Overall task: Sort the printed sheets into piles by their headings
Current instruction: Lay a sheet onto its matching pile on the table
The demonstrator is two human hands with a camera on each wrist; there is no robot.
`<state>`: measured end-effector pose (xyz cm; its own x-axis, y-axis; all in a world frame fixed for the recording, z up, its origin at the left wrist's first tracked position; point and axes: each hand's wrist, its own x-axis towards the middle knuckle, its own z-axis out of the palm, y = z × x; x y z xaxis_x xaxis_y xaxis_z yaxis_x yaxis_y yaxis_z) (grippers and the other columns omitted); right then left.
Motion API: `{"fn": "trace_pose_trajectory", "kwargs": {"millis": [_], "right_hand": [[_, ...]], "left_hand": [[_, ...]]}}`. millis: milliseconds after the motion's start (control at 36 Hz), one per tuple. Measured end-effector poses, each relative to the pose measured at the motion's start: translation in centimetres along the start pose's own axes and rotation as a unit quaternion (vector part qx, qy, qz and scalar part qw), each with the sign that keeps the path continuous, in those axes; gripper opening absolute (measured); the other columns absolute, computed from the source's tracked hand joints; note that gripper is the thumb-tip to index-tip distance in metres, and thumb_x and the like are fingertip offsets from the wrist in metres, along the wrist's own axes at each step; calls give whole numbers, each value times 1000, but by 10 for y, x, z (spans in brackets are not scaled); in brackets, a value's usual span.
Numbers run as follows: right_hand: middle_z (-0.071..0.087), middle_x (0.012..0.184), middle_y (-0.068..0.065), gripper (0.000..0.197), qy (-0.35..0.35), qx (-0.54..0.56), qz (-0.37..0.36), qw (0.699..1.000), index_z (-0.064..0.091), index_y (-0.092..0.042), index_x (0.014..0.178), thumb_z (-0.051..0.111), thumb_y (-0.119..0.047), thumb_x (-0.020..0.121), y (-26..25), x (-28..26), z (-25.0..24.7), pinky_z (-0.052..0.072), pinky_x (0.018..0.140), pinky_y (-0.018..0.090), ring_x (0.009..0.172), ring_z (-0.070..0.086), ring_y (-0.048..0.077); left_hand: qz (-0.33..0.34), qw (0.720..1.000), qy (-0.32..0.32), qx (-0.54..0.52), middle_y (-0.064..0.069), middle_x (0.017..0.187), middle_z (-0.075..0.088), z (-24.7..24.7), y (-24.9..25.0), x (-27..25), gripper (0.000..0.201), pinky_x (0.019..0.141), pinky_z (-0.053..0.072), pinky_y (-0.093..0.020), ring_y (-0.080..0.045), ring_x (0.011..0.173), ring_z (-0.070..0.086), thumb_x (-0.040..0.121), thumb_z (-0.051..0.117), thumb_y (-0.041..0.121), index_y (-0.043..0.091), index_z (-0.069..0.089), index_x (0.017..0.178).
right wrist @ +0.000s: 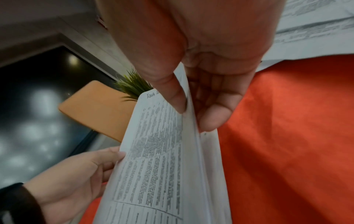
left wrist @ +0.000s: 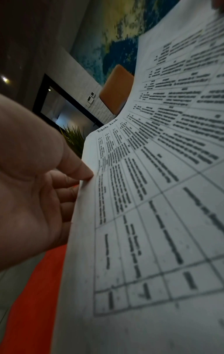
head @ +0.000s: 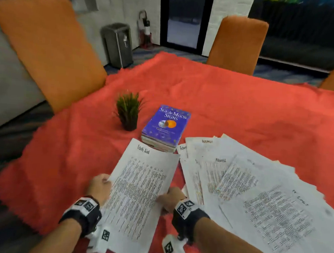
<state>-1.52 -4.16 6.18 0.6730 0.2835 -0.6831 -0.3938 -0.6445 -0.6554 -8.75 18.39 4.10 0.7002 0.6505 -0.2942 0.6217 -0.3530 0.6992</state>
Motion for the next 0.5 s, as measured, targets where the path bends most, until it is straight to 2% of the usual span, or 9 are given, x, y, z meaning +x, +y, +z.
{"fn": "trace_pose_trajectory", "kwargs": {"millis": [83, 139, 167, 194, 222, 250, 333, 444, 500], "right_hand": [[72, 92, 11, 23, 10, -23, 30, 999, 66, -1, 102, 63, -12, 83, -3, 6, 6, 60, 54, 33, 67, 70, 25], [74, 90, 13, 18, 6, -40, 40, 998, 66, -2, 91, 59, -13, 79, -4, 13, 7, 62, 66, 43, 74, 73, 30], [74, 90, 12, 13, 5, -52, 45, 998, 65, -5, 86, 58, -13, 78, -3, 17, 8, 62, 68, 42, 76, 73, 29], [73, 93, 9, 7, 4, -61, 48, 997, 63, -9, 83, 60, -15, 80, -3, 19, 8, 61, 68, 36, 76, 71, 25], [71, 98, 8, 6, 5, -60, 42, 997, 63, -14, 85, 62, -18, 81, -2, 20, 8, 59, 67, 31, 77, 68, 21], [70, 105, 8, 14, 9, -57, 41, 997, 65, -15, 93, 63, -21, 81, -3, 18, 8, 58, 70, 29, 81, 66, 20], [67, 118, 12, 39, 20, -36, 51, 998, 63, -10, 120, 62, -20, 82, -2, 22, 8, 58, 85, 33, 103, 67, 25], [63, 125, 12, 44, 41, -16, 63, 997, 58, -8, 127, 60, -15, 84, 0, 23, 11, 55, 91, 34, 112, 63, 26], [64, 122, 11, 40, 54, -24, 64, 996, 61, -8, 123, 60, -14, 84, 0, 25, 13, 54, 87, 31, 111, 64, 26]], "left_hand": [[-5, 1000, 2, 4, -12, 79, 67, -3, -6, 11, 22, 54, 44, -24, -25, 70, 58, 84, 49, -7, 7, 66, 85], [-5, 1000, 3, 16, -11, 81, 67, -4, -6, 16, 20, 63, 43, -26, -26, 73, 59, 85, 51, -4, 8, 66, 87], [-4, 1000, 3, 21, -11, 81, 68, -4, -5, 18, 19, 65, 43, -27, -26, 73, 60, 85, 51, -3, 8, 66, 89], [-2, 1000, 5, 26, -10, 81, 68, -4, -4, 20, 19, 66, 44, -28, -26, 74, 60, 85, 52, -2, 7, 67, 90], [-2, 999, 7, 33, -10, 82, 68, -4, -3, 22, 19, 67, 44, -28, -27, 75, 60, 85, 52, -1, 7, 68, 91], [-4, 999, 9, 42, -9, 83, 67, -4, -3, 24, 20, 67, 42, -27, -27, 76, 58, 86, 51, -1, 6, 68, 92], [-10, 999, 14, 52, -11, 88, 67, -1, -4, 29, 21, 70, 38, -25, -25, 77, 55, 86, 50, -2, 3, 68, 96], [-14, 998, 13, 53, -14, 86, 70, 6, -11, 33, 21, 66, 39, -25, -26, 72, 56, 85, 51, -1, 3, 70, 94], [-19, 998, 15, 66, -11, 83, 68, 9, -14, 33, 21, 65, 40, -25, -26, 71, 56, 85, 51, 1, 6, 70, 93]]}}
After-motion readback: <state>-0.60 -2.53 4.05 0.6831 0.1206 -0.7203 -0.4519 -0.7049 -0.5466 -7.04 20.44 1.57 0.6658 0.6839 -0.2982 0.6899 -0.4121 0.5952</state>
